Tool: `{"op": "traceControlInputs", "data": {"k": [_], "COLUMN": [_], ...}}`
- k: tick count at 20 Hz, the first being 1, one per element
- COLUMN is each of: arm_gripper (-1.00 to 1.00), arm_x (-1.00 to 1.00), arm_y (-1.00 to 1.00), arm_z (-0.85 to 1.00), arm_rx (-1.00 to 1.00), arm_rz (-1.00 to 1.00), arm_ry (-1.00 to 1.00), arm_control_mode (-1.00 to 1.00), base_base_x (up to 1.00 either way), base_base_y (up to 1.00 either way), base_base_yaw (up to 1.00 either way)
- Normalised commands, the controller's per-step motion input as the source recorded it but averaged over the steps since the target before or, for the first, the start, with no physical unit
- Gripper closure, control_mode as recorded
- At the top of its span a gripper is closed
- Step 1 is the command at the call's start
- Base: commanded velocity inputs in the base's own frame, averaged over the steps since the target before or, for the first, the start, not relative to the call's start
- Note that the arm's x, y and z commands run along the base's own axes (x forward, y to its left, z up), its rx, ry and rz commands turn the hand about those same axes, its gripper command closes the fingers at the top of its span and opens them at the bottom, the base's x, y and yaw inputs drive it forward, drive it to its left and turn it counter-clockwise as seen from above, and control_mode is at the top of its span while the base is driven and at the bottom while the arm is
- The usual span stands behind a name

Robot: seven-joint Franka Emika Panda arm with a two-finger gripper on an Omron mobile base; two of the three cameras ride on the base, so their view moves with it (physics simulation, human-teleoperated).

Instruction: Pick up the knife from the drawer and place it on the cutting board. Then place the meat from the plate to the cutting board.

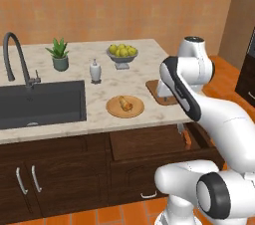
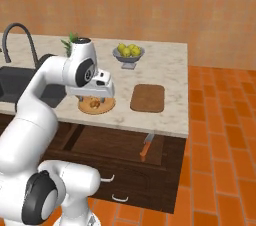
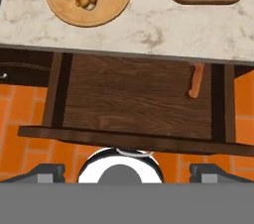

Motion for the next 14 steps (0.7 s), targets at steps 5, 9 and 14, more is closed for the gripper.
{"op": "traceControlInputs", "data": {"k": [5, 9, 14], "arm_gripper": [-1.0, -1.0, -1.0], "arm_x": [0.0, -0.03, -0.03], "arm_y": [-0.16, -0.26, -0.26], "arm_z": [-0.83, -0.76, -0.89], "arm_rx": [-0.02, 0.0, 0.0], "arm_rz": [0.0, 0.0, 0.0], "arm_ry": [0.12, 0.04, 0.1], "arm_control_mode": [-1.0, -1.0, -1.0], "base_base_x": [0.0, 0.0, 0.0], "base_base_y": [0.0, 0.0, 0.0], "base_base_yaw": [0.0, 0.0, 0.0]}}
